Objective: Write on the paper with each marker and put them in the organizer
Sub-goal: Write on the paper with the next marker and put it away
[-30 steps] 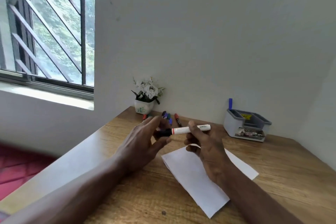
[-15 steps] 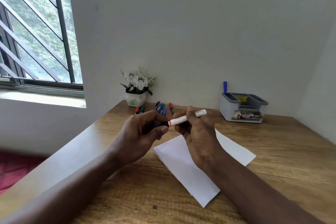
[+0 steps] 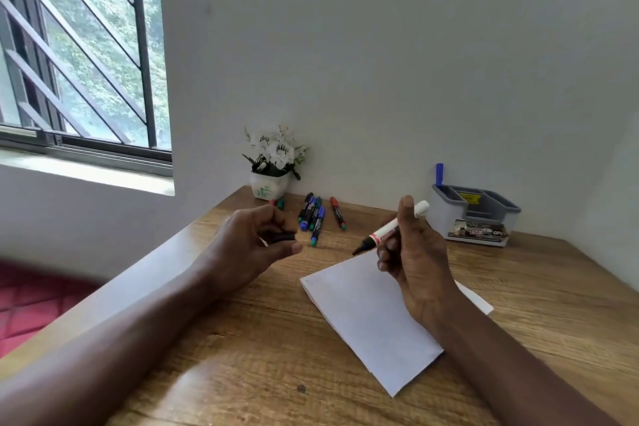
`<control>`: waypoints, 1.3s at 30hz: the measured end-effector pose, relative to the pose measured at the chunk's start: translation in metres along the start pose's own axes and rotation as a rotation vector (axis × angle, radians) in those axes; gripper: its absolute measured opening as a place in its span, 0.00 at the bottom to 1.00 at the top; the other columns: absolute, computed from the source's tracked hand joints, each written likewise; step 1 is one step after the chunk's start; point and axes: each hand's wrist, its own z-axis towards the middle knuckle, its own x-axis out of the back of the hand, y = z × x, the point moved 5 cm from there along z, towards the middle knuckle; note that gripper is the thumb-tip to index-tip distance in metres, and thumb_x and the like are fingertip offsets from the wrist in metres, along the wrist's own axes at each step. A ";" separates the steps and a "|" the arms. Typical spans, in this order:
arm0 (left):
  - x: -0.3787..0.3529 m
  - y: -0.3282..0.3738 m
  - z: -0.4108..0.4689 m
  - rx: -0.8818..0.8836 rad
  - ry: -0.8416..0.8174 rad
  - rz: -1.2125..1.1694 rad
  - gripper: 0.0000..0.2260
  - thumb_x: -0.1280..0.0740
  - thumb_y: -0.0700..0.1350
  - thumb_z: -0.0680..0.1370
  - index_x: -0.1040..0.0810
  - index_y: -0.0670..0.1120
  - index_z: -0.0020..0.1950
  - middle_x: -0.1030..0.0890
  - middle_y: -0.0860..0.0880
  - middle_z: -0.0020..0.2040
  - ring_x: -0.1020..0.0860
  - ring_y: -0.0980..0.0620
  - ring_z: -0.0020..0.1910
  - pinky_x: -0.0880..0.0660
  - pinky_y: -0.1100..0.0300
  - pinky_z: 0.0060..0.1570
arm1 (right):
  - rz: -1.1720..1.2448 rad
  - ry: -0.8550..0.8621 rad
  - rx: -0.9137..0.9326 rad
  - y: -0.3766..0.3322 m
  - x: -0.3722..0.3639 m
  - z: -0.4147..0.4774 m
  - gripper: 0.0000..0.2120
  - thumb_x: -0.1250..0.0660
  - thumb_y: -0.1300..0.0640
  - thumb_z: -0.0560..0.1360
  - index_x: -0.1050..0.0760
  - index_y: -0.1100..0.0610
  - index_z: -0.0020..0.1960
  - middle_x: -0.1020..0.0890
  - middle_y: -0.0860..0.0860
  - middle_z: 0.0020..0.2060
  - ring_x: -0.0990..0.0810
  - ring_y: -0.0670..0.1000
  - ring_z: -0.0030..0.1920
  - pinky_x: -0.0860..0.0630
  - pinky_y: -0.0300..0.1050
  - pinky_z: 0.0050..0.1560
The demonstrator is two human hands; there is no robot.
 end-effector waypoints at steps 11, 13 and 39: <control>-0.027 -0.007 0.014 0.055 -0.281 0.507 0.13 0.29 0.66 0.73 0.19 0.62 0.53 0.27 0.58 0.67 0.32 0.54 0.70 0.33 0.43 0.67 | -0.309 -0.138 -0.080 0.016 -0.015 -0.009 0.14 0.29 0.48 0.77 0.16 0.58 0.43 0.18 0.55 0.28 0.22 0.51 0.28 0.27 0.43 0.30; -0.028 -0.007 0.014 0.081 -0.292 0.516 0.14 0.30 0.66 0.73 0.19 0.62 0.55 0.29 0.58 0.69 0.33 0.54 0.72 0.34 0.45 0.67 | -0.340 -0.170 -0.102 0.017 -0.016 -0.010 0.19 0.33 0.45 0.79 0.15 0.60 0.46 0.15 0.58 0.32 0.20 0.52 0.31 0.25 0.45 0.32; -0.023 -0.013 0.002 0.252 -0.523 0.512 0.46 0.38 0.80 0.64 0.34 0.57 0.77 0.38 0.54 0.79 0.39 0.51 0.77 0.39 0.44 0.75 | -0.413 -0.332 -0.112 0.022 -0.024 -0.021 0.08 0.29 0.55 0.78 0.16 0.60 0.49 0.14 0.59 0.37 0.18 0.55 0.37 0.20 0.46 0.39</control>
